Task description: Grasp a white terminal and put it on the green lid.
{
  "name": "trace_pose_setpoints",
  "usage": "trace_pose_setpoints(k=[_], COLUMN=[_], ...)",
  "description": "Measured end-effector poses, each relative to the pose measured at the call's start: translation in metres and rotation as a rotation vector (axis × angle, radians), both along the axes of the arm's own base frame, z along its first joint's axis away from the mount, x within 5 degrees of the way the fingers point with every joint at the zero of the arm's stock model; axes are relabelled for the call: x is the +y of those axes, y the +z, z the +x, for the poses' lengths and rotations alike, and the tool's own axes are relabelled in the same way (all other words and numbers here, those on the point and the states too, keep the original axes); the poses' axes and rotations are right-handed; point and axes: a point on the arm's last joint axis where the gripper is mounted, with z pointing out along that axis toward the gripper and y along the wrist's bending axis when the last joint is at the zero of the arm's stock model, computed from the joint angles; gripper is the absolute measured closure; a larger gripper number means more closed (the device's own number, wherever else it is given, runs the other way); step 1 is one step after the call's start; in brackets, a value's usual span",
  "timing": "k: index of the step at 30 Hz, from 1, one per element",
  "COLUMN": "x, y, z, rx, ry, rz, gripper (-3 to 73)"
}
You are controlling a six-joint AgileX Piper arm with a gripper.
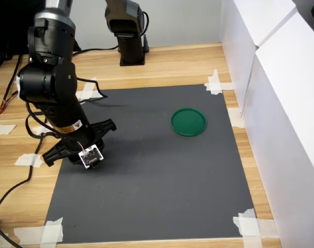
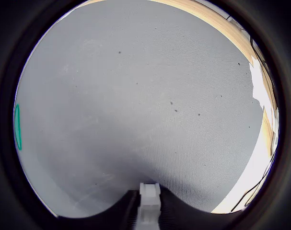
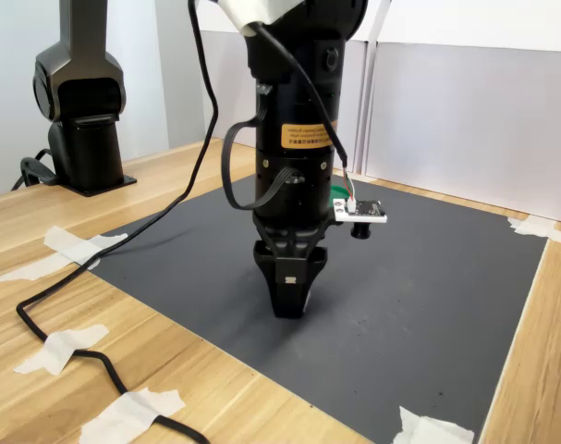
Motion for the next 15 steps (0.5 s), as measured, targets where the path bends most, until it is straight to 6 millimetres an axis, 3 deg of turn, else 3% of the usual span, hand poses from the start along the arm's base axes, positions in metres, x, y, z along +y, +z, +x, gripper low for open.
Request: trace_pose_setpoints(k=[2, 5, 11, 15], x=[0.0, 0.0, 0.003, 0.015], y=[0.001, 0.011, 0.059, 0.082], z=[0.0, -0.003, -0.014, -0.024], rx=[0.0, -0.018, -0.125, -0.15], ry=[0.0, -0.001, -0.005, 0.054], rz=[0.0, -0.003, -0.006, -0.007], gripper=[60.4, 60.4, 60.4, 60.4])
